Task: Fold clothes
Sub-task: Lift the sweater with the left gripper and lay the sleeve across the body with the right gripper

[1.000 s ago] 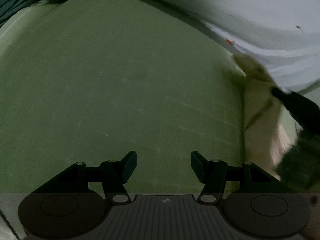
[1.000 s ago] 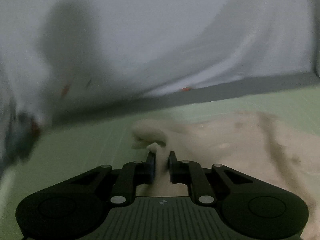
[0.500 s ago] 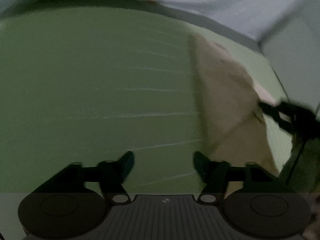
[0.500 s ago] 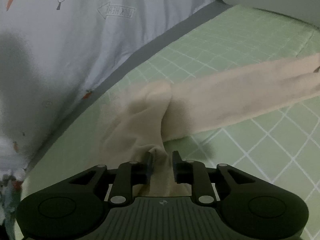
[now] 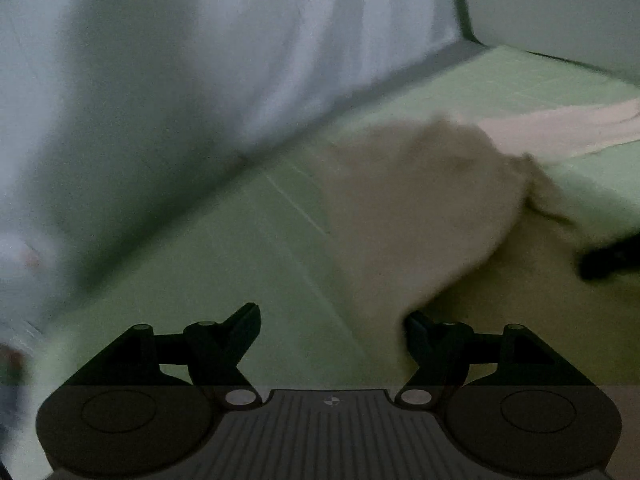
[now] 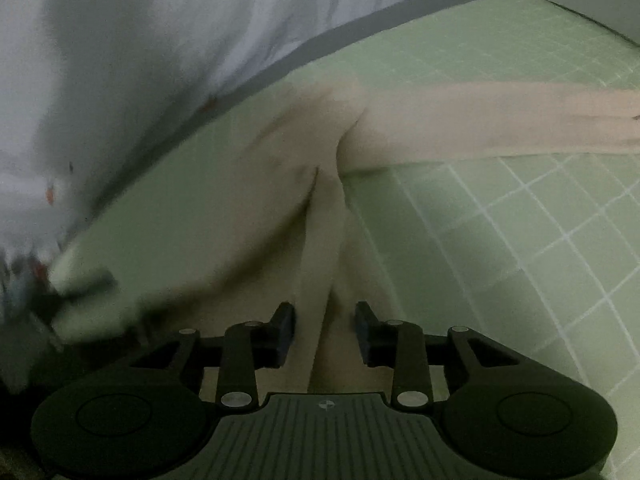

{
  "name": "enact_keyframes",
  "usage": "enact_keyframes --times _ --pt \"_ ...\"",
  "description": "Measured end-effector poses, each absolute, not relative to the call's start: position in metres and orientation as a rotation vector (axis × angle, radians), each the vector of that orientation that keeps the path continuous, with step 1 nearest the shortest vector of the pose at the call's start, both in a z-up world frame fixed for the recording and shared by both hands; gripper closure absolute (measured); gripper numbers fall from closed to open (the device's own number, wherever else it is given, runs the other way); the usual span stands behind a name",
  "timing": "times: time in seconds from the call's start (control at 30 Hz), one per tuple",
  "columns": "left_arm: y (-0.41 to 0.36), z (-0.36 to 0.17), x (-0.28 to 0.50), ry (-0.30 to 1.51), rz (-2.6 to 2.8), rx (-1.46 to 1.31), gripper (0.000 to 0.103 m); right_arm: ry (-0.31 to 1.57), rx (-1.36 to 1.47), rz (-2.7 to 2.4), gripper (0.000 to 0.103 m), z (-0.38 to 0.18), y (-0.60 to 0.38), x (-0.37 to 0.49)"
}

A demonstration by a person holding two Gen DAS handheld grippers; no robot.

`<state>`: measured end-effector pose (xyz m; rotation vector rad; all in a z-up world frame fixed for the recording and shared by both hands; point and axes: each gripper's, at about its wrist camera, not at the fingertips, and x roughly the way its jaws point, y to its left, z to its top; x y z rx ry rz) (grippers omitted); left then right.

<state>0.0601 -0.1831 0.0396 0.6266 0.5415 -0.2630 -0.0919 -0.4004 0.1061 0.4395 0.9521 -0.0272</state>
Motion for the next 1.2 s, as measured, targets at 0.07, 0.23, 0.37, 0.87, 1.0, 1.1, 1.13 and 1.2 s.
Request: enact_keyframes --times 0.07,0.23,0.37,0.87,1.0,1.1,1.13,1.2 --pt "-0.187 0.041 0.058 0.474 -0.213 0.687 0.024 0.954 0.399 -0.021 0.061 0.107 -0.395 -0.092" --pt "-0.195 0.042 0.059 0.295 -0.128 0.869 0.024 0.964 0.323 -0.032 0.07 0.109 -0.389 -0.09" --pt "-0.183 0.072 0.065 0.066 0.071 1.003 0.02 0.963 0.303 -0.043 0.071 0.109 -0.387 -0.089" --pt "-0.07 0.043 0.056 0.135 0.217 1.309 0.011 0.972 0.258 0.018 0.044 0.109 -0.364 -0.076" --pt "-0.046 0.052 0.056 0.114 0.289 1.344 0.011 0.966 0.2 0.093 0.044 0.12 -0.336 -0.074" --pt "-0.033 0.065 0.065 0.091 0.344 1.354 0.0 0.962 0.118 0.171 0.044 0.125 -0.308 -0.072" --pt "-0.029 0.069 0.067 0.084 0.364 1.353 0.0 0.967 0.125 0.203 0.044 0.126 -0.3 -0.071" --pt "-0.01 0.08 0.077 0.091 0.406 1.361 0.0 0.984 0.156 0.257 0.044 0.126 -0.291 -0.069"
